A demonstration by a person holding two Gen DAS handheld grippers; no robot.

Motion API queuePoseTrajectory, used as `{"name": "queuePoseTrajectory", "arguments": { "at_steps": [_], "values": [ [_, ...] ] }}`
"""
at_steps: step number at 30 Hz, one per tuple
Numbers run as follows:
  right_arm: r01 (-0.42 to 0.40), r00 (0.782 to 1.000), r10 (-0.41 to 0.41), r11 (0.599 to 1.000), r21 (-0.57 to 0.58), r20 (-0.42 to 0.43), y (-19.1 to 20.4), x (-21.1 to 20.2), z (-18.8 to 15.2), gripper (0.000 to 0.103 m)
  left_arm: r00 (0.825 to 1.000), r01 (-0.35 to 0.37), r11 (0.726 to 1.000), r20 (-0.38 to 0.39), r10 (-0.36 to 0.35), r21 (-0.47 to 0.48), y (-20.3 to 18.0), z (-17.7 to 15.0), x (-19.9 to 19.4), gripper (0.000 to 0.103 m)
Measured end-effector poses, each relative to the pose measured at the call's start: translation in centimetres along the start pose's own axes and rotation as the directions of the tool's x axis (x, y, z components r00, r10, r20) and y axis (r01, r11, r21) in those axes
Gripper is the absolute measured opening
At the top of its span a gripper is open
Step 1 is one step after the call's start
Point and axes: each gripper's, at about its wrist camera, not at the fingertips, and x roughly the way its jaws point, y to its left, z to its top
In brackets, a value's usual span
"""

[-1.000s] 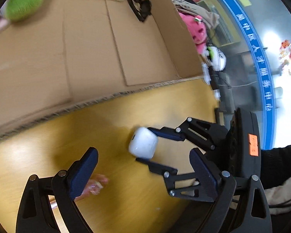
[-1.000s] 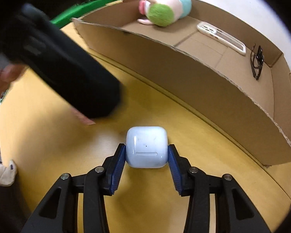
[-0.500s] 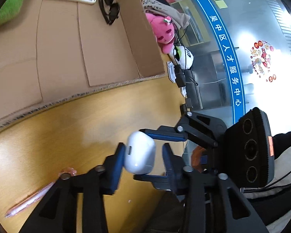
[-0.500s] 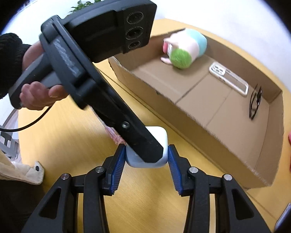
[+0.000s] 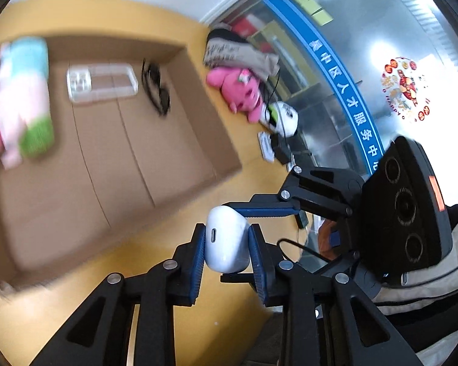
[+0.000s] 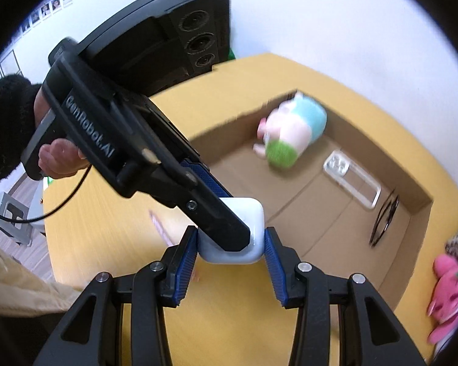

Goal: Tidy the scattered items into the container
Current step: 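Lift the earbud case with the right gripper and carry it into the box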

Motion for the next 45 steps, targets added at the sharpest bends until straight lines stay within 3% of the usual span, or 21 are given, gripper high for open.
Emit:
{"name": "queuePoseTrajectory", "arguments": {
  "at_steps": [7,14,22,29,40,45],
  "values": [
    [0.008,0.999,-0.007,1.0,-0.01,0.032,-3.5,-0.6,6.9,0.042,0.997,-0.061,0.996,0.044,0.059,0.064,0.2,6.4,-4.5,0.029],
    [-0.008,1.0,0.007,1.0,0.025,0.001,-8.5,2.2,9.5,0.042,0.997,-0.079,0.995,0.014,0.078,0.062,2.9,11.5,-3.4,0.029],
    [-0.016,0.997,0.021,0.998,0.062,-0.072,-13.6,6.9,8.2,0.042,0.998,-0.029,0.999,-0.053,0.029,0.013,8.1,14.9,2.5,0.029],
    [-0.031,0.989,0.049,0.991,0.131,-0.143,-16.6,11.8,5.8,0.042,0.991,-0.028,0.999,-0.129,0.024,-0.032,12.6,16.0,7.8,0.029],
    [-0.042,0.974,0.082,0.981,0.188,-0.21,-18.8,17.8,2.2,0.042,0.974,-0.101,0.988,-0.214,0.074,-0.118,17.1,15.9,13.5,0.029],
    [-0.042,0.967,0.088,0.981,0.192,-0.239,-18.9,19.0,0.9,0.042,0.959,-0.165,0.982,-0.249,0.137,-0.092,16.9,15.8,15.4,0.029]
  ]
}}
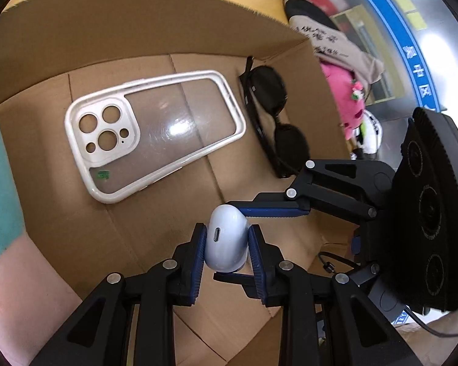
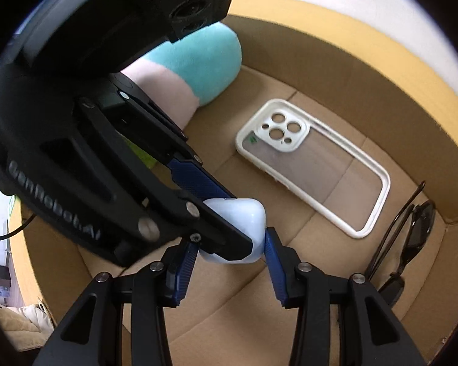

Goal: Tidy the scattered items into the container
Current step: 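Lift the earbud case with the right gripper and carry it into the box, then open the right gripper to release the earbud case in the box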

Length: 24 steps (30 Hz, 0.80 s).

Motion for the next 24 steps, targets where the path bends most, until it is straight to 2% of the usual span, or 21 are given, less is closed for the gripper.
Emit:
{"name": "queuePoseTrajectory", "arguments": {
  "at_steps": [4,8,14,16,18,24],
  "values": [
    [0.003,1.0,-0.003,1.0,-0.001,-0.015,-0.2,0.7,-0.7,0.042,0.998,-0.05,0.999,-0.024,0.05,0.006,-0.4,0.2,1.2,0.03],
    [0.013,1.0,-0.012,1.0,0.02,-0.021,-0.4,1.4,-1.5,0.042,0.994,-0.101,0.995,-0.038,0.1,-0.013,-0.4,0.3,2.2,0.036],
    [0.01,1.0,-0.011,0.999,0.039,0.01,-0.4,1.0,-2.5,0.043,0.992,-0.121,0.992,-0.027,0.121,-0.028,-0.4,0.3,2.1,0.036],
    [0.023,0.999,-0.024,0.999,0.045,0.025,-0.3,0.5,-2.6,0.046,0.99,-0.143,0.989,-0.021,0.143,-0.035,-0.3,0.2,1.8,0.04],
    [0.029,0.998,-0.032,0.998,0.062,0.047,-0.2,-0.3,-2.8,0.05,0.986,-0.164,0.986,-0.011,0.164,-0.04,-0.4,0.0,1.3,0.054],
    [0.049,0.994,-0.06,0.992,0.118,0.089,1.0,-3.9,-3.8,0.056,0.976,-0.202,0.978,0.071,0.204,-0.046,-1.5,-1.8,-2.3,0.063]
  ]
}}
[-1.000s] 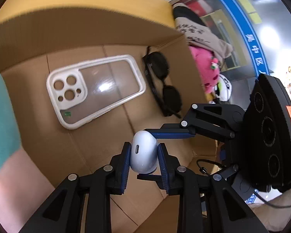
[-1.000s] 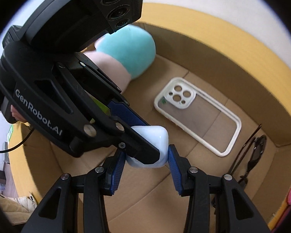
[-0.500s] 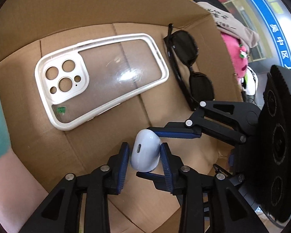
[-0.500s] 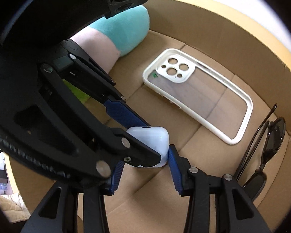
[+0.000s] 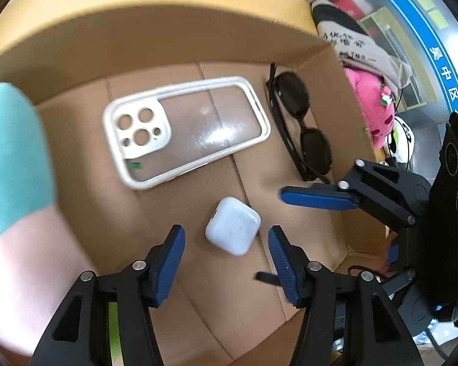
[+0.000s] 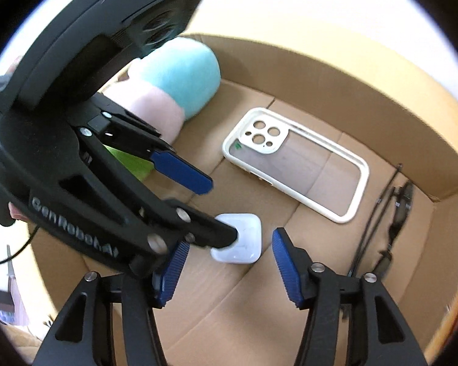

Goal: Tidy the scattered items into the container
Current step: 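Open the right gripper to release the earbud case in the box, then move the right tool to the pink pen and close on it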

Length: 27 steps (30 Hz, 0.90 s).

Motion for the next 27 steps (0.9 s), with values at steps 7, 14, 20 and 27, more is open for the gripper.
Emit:
{"name": "queuePoseTrajectory", "arguments": {
  "at_steps": [7,14,20,27],
  "values": [
    [0.102,0.995,-0.103,0.979,0.179,-0.001,2.7,-6.7,-1.7,0.058,0.971,-0.107,0.994,0.215,0.106,-0.008,-2.0,-5.6,-9.6,0.089],
    [0.231,0.971,-0.241,0.943,0.241,0.013,7.5,-12.3,-0.2,0.059,0.902,-0.184,0.981,0.387,0.19,-0.053,-5.9,-12.2,-17.4,0.1],
    [0.268,0.955,-0.29,0.932,0.244,0.061,10.7,-16.7,-1.3,0.059,0.853,-0.202,0.973,0.469,0.231,-0.113,-8.8,-16.6,-21.4,0.1],
    [0.287,0.944,-0.319,0.921,0.263,0.087,12.5,-20.1,-2.9,0.059,0.83,-0.226,0.967,0.495,0.256,-0.121,-11.4,-20.2,-23.5,0.1]
  ]
}}
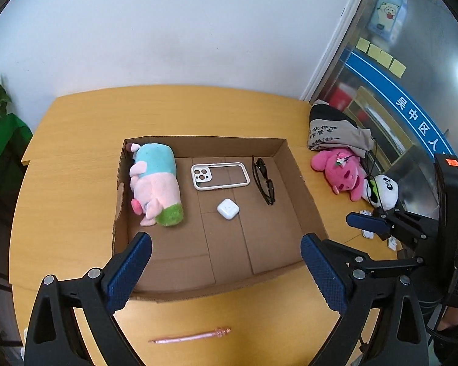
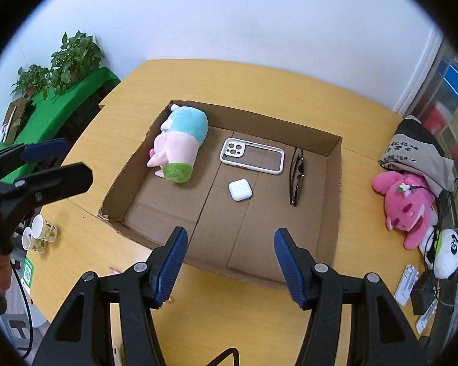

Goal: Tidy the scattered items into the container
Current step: 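Move the right tool to the pink pen and close on it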

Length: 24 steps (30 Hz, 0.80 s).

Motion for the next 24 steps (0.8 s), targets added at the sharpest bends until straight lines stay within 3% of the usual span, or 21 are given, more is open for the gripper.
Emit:
{"name": "queuePoseTrajectory", "arguments": {
  "at_steps": [17,21,24],
  "values": [
    [0.012,0.999,-0.012,1.0,0.004,0.041,1.0,-2.8,-1.6,0.059,1.0,-0.02,1.0,0.015,0.02,-0.014,-0.2,-2.2,-3.3,0.1],
    [-0.064,0.998,0.064,0.991,-0.113,-0.011,3.3,-1.1,-2.8,0.06,0.999,-0.031,0.996,-0.033,0.029,-0.086,2.0,-4.3,-2.2,0.1],
    [-0.177,0.982,0.155,0.95,-0.258,-0.105,6.1,1.2,-4.7,0.06,0.996,-0.054,0.987,-0.078,0.043,-0.152,4.1,-6.4,-1.1,0.1]
  ]
}}
